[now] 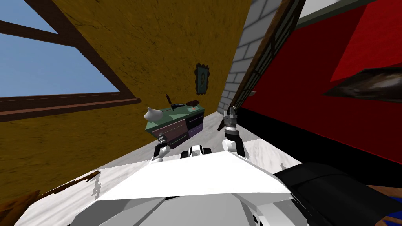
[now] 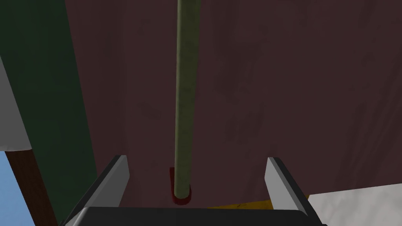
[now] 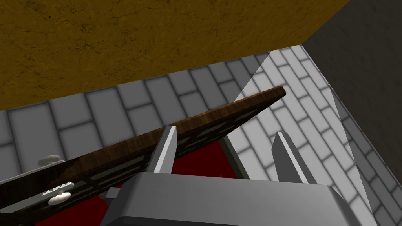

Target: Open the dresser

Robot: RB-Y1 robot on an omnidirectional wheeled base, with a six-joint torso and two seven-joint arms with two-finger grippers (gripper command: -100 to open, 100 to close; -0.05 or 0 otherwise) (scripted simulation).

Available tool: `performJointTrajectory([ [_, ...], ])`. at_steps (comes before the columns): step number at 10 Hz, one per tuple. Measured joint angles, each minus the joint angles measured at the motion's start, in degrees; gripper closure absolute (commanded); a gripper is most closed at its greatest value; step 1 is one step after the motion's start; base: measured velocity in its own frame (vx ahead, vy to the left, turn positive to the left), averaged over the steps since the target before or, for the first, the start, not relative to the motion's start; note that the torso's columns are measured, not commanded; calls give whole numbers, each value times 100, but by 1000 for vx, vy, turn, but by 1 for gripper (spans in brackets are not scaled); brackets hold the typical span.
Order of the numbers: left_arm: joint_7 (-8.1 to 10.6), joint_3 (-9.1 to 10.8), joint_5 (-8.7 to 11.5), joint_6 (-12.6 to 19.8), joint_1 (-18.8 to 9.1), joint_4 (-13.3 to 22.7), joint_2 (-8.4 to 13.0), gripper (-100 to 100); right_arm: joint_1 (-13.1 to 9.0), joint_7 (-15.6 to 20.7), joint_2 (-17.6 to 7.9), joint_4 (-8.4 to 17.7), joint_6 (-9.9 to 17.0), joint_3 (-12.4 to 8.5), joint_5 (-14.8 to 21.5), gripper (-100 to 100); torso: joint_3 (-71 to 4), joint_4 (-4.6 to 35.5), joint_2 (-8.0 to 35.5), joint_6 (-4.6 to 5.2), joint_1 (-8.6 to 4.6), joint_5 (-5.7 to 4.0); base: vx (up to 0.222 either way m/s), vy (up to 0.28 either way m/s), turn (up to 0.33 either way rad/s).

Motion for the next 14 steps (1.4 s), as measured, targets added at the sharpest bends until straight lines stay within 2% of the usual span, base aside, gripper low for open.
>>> performJointTrajectory([
  [1,-97,-146,47,-54,-47,74,-45,-100,-1,0,0,0,0,1,0,0,-2,-1,0,8,0,2,33,41,-13],
  [3,-199,-190,63,-70,-65,13,-111,-100,-2,0,1,0,0,2,0,0,12,5,21,4,-24,-6,24,22,133],
  [4,-349,-283,131,79,-44,-233,-244,-100,-1,0,1,0,0,1,0,0,5,3,8,-1,-8,-3,92,67,414],
  [5,-484,-485,219,100,22,-393,-392,-100,0,0,0,0,0,0,0,0,-7,-4,-11,1,6,3,90,66,218],
  [6,-644,-577,264,148,40,-572,-532,-100,-1,0,0,0,0,1,0,0,-6,-2,-9,8,3,2,18,16,34],
  [7,-686,-595,265,158,54,-592,-562,100,-3,0,1,0,0,2,0,0,-4,-1,-17,14,8,2,-55,-40,-275],
  [8,-611,-459,222,112,-40,-445,-442,100,-6,0,1,1,1,3,0,0,-13,-17,-42,34,17,19,-105,-88,-411],
  [9,-439,-323,128,56,36,-321,-270,100,-5,0,1,1,1,3,0,0,-16,-7,-26,14,3,5,-82,-59,-207],
  [10,-326,-216,75,9,23,-208,-204,100,-4,0,1,0,1,2,0,0,-5,-1,-11,16,-6,5,-75,-73,-395],
  [11,-145,-80,13,-47,-17,-29,15,100,-5,0,1,1,1,3,0,0,-1,-6,-7,19,-7,10,-55,-55,-153],
  [12,-10,4,-27,-74,-21,58,93,100,-3,0,1,0,1,2,0,0,-4,-10,-10,9,1,14,-63,-73,-281],
  [13,138,174,-92,-141,-158,352,270,100,-5,0,1,1,1,3,0,0,-4,-12,-12,16,5,18,-54,-52,-158],
  [14,233,269,-132,-134,-137,374,324,100,-3,0,1,0,1,2,0,0,-5,-12,-11,9,9,18,-53,-70,-288],
])
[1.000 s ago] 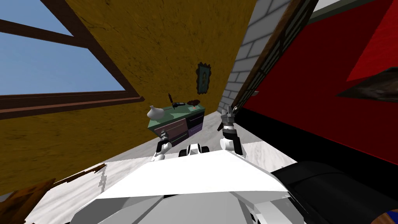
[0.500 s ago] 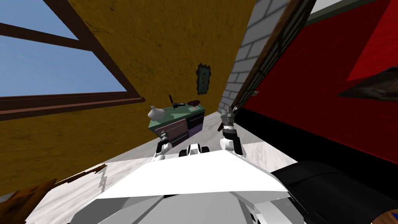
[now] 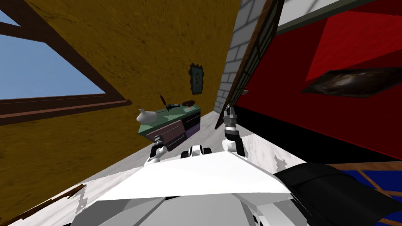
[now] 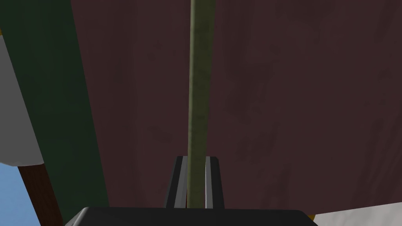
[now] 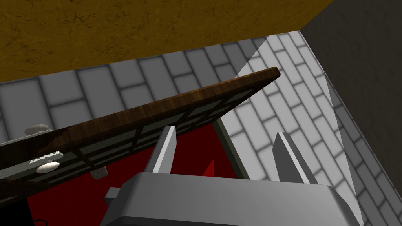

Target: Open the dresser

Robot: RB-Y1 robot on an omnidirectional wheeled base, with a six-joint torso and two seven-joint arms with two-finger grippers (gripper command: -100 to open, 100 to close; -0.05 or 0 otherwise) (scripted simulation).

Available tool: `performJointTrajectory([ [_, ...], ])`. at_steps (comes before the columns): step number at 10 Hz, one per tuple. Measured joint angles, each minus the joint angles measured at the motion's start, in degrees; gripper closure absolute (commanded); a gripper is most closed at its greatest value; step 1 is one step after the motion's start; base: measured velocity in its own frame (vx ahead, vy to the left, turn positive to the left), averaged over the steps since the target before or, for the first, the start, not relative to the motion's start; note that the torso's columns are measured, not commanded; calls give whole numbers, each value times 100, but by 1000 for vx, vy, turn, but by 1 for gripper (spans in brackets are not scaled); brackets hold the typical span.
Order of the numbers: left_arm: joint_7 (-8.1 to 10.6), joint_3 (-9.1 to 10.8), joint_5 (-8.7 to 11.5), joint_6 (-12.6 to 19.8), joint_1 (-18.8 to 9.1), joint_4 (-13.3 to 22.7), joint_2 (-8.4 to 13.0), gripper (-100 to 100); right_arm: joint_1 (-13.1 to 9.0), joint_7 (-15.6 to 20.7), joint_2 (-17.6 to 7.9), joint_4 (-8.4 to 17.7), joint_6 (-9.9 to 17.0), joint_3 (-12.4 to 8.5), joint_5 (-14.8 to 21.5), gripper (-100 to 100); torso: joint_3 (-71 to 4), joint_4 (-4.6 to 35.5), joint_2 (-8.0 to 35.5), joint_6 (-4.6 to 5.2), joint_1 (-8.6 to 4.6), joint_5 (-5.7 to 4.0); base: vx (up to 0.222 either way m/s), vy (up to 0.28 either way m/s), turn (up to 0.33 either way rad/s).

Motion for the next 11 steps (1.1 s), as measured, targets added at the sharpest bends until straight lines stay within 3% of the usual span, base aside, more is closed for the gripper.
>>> performJointTrajectory([
  [2,226,231,-113,-8,38,124,183,100,0,0,0,0,0,0,0,0,0,-3,-1,-5,2,2,-52,-81,-218],
  [4,513,439,-223,-217,-66,592,474,100,0,0,0,0,0,0,0,0,1,-3,-2,0,6,7,-54,-68,-228],
  [5,606,630,-293,-227,-35,636,535,100,-1,0,0,0,0,0,0,0,3,1,1,16,1,10,-46,-54,-165],
  [8,1040,904,-434,-207,-13,912,906,100,1,0,0,0,0,-1,0,0,6,11,11,0,-11,-10,-39,-77,-242],
  [9,1181,1060,-507,-332,-73,1206,1067,100,0,0,0,0,0,0,0,0,8,11,9,19,-22,-5,-42,-80,-137],
  [10,1306,1137,-545,-344,-11,1200,1112,100,1,0,0,0,0,-1,0,0,6,16,10,15,-25,-14,-54,-90,-292],
  [11,1475,1274,-618,-478,-132,1636,1350,100,0,0,0,0,0,0,0,0,7,19,8,32,-28,-14,-47,-71,-148],
])
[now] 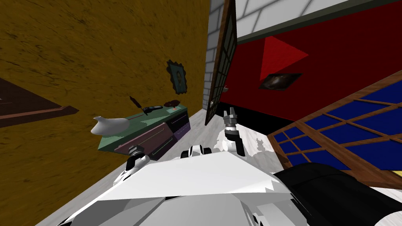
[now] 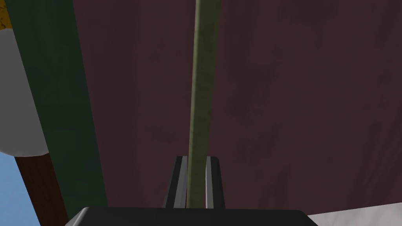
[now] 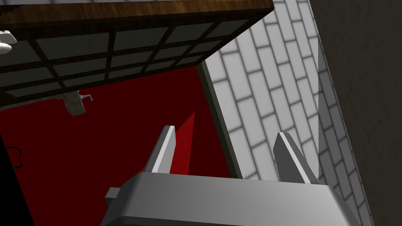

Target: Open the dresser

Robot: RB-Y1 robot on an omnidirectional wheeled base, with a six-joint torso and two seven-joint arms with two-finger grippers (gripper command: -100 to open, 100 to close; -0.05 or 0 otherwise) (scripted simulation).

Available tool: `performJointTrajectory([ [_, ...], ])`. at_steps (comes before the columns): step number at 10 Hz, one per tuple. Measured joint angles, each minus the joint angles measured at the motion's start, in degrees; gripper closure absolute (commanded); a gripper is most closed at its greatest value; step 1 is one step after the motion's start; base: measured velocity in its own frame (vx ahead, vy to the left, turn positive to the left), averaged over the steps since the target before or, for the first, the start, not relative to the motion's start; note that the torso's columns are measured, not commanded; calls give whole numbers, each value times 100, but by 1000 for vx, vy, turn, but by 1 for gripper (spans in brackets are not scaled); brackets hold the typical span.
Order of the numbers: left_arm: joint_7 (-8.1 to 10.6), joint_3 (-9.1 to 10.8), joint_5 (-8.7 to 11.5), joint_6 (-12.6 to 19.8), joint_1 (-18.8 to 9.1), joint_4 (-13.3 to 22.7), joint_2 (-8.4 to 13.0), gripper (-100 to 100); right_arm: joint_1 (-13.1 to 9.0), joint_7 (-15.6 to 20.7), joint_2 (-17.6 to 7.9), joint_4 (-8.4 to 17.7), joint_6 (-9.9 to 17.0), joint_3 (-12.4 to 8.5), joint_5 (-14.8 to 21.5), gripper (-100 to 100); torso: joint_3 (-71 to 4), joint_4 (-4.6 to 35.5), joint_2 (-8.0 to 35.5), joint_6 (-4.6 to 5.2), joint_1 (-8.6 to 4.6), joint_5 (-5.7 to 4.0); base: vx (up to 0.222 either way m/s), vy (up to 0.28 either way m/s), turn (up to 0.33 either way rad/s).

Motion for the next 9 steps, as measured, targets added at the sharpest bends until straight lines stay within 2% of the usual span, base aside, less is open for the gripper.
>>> performJointTrajectory([
  [1,106,97,-32,36,55,-55,35,100,1,0,0,0,0,-1,0,0,-2,7,0,-2,-11,-14,-19,-22,7],
  [3,137,102,-33,57,26,3,96,100,1,0,0,0,0,-1,0,0,5,0,19,-32,-14,-15,-79,-105,24],
  [6,133,137,-18,219,64,-178,90,100,0,0,1,0,0,0,0,0,13,11,34,-34,-19,-31,-94,-120,15],
  [9,135,130,-22,260,70,-195,82,100,0,0,1,0,0,0,0,0,11,4,31,-39,-18,-23,-120,-129,8],
])
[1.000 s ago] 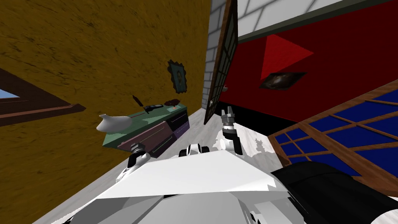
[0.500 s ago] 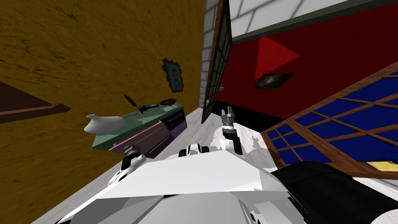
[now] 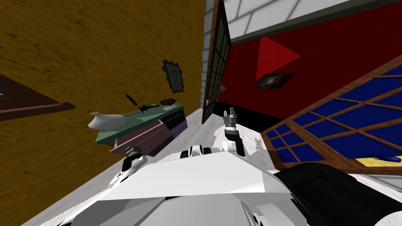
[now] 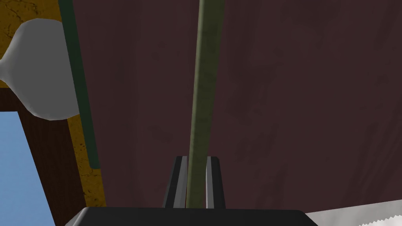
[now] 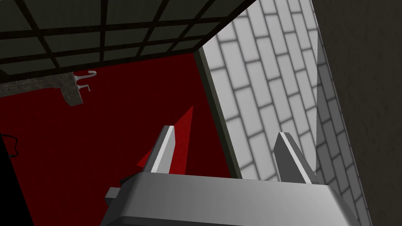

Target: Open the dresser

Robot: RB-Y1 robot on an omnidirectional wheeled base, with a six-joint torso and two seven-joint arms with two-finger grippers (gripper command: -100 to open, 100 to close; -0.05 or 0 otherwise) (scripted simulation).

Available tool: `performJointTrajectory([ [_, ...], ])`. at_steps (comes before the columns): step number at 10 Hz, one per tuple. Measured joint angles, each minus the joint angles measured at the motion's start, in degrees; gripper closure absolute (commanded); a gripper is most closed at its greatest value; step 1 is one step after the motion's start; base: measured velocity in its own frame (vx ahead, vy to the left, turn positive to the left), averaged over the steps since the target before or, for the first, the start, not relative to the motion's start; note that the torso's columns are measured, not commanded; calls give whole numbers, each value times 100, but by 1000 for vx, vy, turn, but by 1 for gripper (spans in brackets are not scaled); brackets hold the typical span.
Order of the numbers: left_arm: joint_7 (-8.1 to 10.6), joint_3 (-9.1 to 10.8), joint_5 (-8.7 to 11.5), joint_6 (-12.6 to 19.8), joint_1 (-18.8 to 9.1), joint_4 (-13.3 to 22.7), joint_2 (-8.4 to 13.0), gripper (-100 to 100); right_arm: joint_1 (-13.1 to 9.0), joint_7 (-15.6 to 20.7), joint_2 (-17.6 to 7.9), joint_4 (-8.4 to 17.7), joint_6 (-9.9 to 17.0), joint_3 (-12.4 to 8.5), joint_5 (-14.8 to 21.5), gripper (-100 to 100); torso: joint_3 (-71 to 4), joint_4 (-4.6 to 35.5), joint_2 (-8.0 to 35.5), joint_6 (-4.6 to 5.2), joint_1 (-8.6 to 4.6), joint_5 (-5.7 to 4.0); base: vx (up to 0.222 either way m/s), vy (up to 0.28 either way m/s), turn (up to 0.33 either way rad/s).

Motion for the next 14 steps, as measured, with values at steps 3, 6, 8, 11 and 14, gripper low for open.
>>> performJointTrajectory([
  [3,6,11,4,140,-27,-120,32,-100,0,0,0,0,0,0,0,0,-13,-3,-24,1,26,1,-87,-99,-2],
  [6,92,-7,15,421,-184,-75,313,-100,2,0,-1,0,0,-1,0,0,-15,-13,-31,-1,41,20,-38,-39,-15],
  [8,133,-17,22,639,-336,-16,528,-100,1,0,-1,0,0,-1,0,0,-8,-10,-18,0,26,17,-42,-49,-13],
  [11,182,-25,32,872,-396,-64,664,0,2,0,-1,0,0,-1,0,0,-10,-9,-21,0,31,15,-23,-22,-4],
  [14,181,-24,32,871,-395,-65,663,0,2,0,-2,0,0,-2,0,0,-13,-12,-25,1,34,19,0,0,0],
])
